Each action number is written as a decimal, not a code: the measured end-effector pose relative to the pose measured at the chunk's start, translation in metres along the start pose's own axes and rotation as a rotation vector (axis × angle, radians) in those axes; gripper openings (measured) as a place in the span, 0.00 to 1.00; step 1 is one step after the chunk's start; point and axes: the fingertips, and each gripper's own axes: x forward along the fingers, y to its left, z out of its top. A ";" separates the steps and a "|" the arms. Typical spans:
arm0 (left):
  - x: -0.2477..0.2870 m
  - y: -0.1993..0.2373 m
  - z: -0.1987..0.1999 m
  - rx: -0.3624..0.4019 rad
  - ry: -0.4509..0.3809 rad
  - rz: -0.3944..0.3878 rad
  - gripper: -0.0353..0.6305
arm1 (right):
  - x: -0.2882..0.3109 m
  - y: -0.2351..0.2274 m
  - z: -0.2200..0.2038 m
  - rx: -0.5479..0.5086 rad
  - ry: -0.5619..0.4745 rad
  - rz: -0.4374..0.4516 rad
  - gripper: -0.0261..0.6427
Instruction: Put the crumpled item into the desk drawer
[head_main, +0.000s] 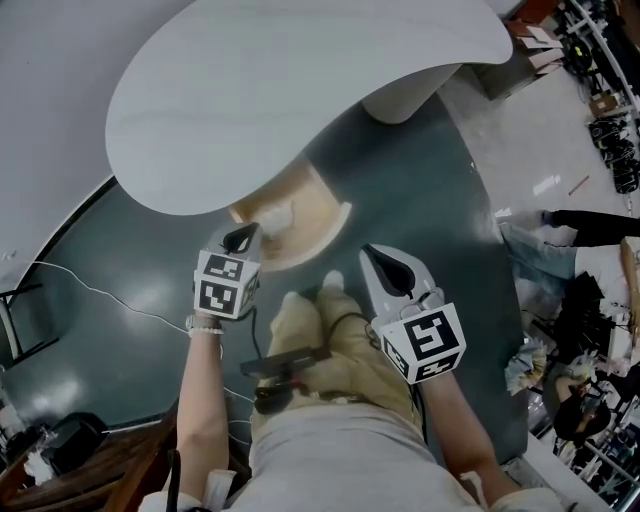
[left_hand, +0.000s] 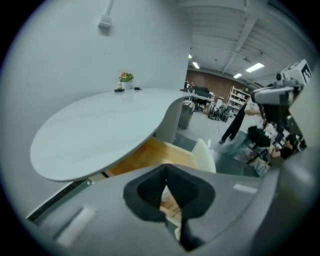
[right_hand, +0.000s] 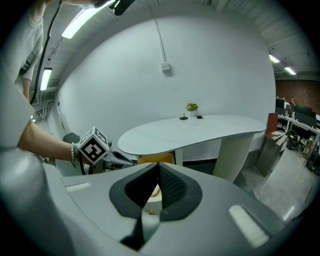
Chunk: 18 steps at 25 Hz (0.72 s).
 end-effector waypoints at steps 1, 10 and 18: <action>-0.006 0.001 0.004 -0.001 -0.015 0.004 0.05 | 0.000 0.003 0.003 -0.003 -0.001 0.004 0.05; -0.070 -0.004 0.040 -0.016 -0.132 0.023 0.05 | -0.007 0.026 0.031 -0.040 -0.032 0.022 0.05; -0.123 -0.013 0.065 -0.007 -0.222 0.036 0.05 | -0.021 0.041 0.053 -0.070 -0.075 0.020 0.05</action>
